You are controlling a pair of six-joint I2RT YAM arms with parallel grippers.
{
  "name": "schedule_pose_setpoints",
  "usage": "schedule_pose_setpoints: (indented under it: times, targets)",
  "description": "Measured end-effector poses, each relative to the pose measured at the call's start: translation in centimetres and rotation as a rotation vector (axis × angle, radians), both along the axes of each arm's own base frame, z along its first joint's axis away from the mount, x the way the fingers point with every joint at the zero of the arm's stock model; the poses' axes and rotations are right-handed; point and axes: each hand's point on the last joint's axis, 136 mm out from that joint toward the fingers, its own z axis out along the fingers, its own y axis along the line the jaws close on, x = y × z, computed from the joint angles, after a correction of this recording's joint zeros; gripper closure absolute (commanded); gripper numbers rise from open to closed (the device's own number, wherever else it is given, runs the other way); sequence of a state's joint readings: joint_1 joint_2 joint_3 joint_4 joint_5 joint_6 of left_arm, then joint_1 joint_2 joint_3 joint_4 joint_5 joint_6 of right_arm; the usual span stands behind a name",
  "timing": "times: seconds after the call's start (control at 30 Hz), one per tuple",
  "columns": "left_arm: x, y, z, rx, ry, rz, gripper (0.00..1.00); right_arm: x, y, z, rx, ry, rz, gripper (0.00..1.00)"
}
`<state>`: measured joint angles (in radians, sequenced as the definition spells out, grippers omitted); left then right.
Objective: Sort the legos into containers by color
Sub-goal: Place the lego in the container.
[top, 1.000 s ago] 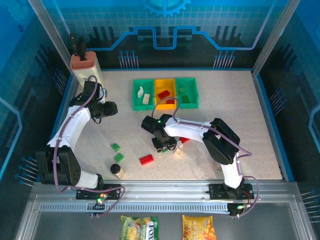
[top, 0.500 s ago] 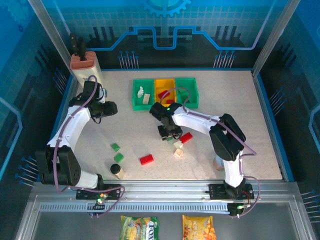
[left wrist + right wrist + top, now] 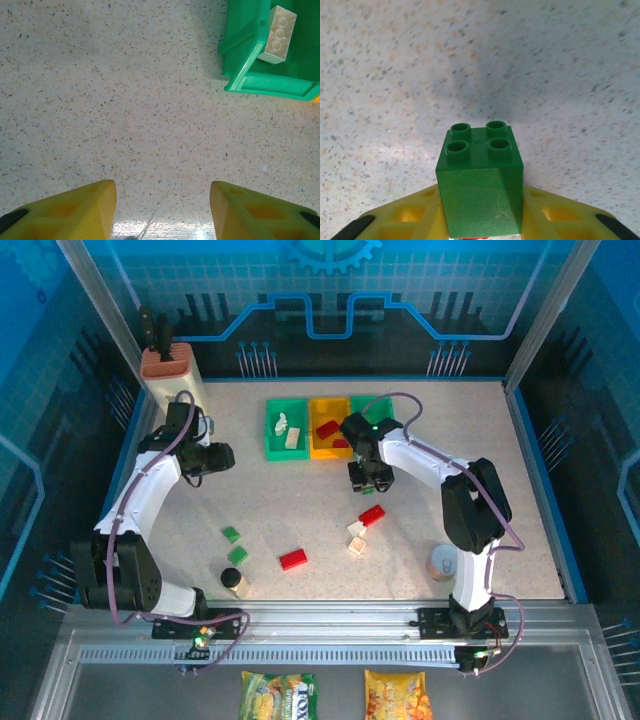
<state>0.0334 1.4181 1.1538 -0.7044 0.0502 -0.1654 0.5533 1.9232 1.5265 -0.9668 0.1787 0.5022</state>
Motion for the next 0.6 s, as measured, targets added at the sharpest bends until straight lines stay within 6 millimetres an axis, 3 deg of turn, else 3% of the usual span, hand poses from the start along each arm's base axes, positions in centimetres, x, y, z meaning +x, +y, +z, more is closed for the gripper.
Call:
schedule_pose_setpoints:
  times: [0.23,0.43,0.6]
  targets:
    - [0.0,0.1,-0.1,0.004,-0.001,-0.005,0.47,3.3,-2.0,2.5,0.014,-0.071,-0.028,0.62]
    - [-0.1,0.1,-0.2,0.004,0.003,-0.006,0.47,6.9,-3.2,5.9,0.036,-0.167,-0.049,0.62]
    - [-0.1,0.0,-0.3,-0.005,0.003,-0.01,0.46,9.7,-3.6,6.7,0.043,-0.207,-0.052,0.62]
